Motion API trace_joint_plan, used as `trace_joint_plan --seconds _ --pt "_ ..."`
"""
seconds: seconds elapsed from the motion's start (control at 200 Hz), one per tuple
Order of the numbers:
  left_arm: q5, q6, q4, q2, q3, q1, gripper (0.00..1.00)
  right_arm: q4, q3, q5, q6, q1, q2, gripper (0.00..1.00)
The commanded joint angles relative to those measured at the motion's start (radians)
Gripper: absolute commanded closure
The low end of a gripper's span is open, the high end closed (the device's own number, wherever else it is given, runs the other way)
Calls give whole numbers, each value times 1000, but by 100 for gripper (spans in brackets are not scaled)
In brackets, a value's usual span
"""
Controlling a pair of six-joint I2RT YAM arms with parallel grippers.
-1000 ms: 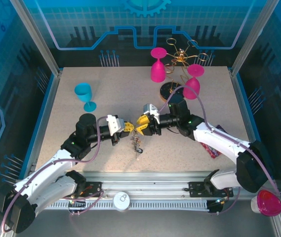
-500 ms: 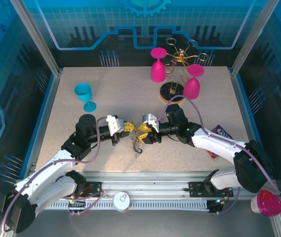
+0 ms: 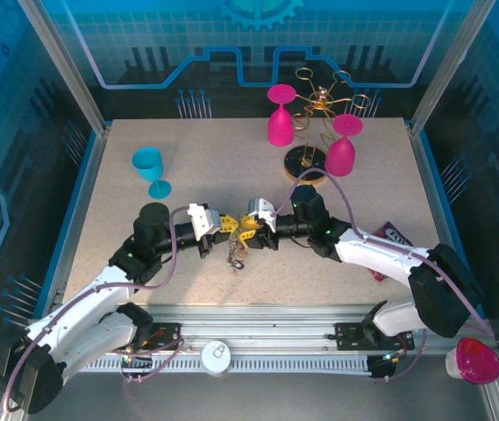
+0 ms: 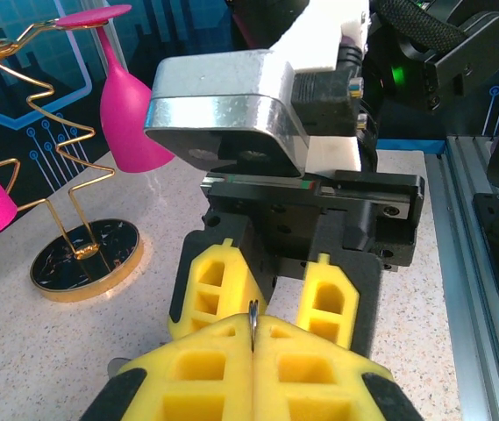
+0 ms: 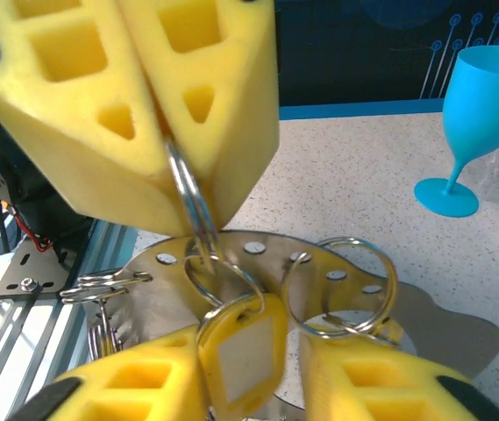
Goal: Put the keys on the keyring
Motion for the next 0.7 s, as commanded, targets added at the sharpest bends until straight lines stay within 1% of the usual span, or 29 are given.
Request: trace_joint_plan --seconds 0.0,0.18,0.225,0.335,0.365,0.455,0.695 --pt "-6 -7 48 -4 -5 -1 100 45 -13 26 6 13 -7 75" --pt "-64 14 4 0 9 -1 100 -12 -24 77 -26 11 -55 87" --pt "-75 19 3 1 11 -1 100 -22 -30 94 -30 10 -68 88" --pt "-78 29 -6 1 16 -1 100 -71 -24 115 -47 8 -83 92" --pt "-77 29 -8 1 17 -2 100 -109 -17 118 -50 7 -87 93" --pt "-74 36 -17 1 17 -2 100 -160 0 133 -56 5 -92 99" --pt "-74 53 -47 7 23 -1 100 -257 61 163 -82 3 -115 100"
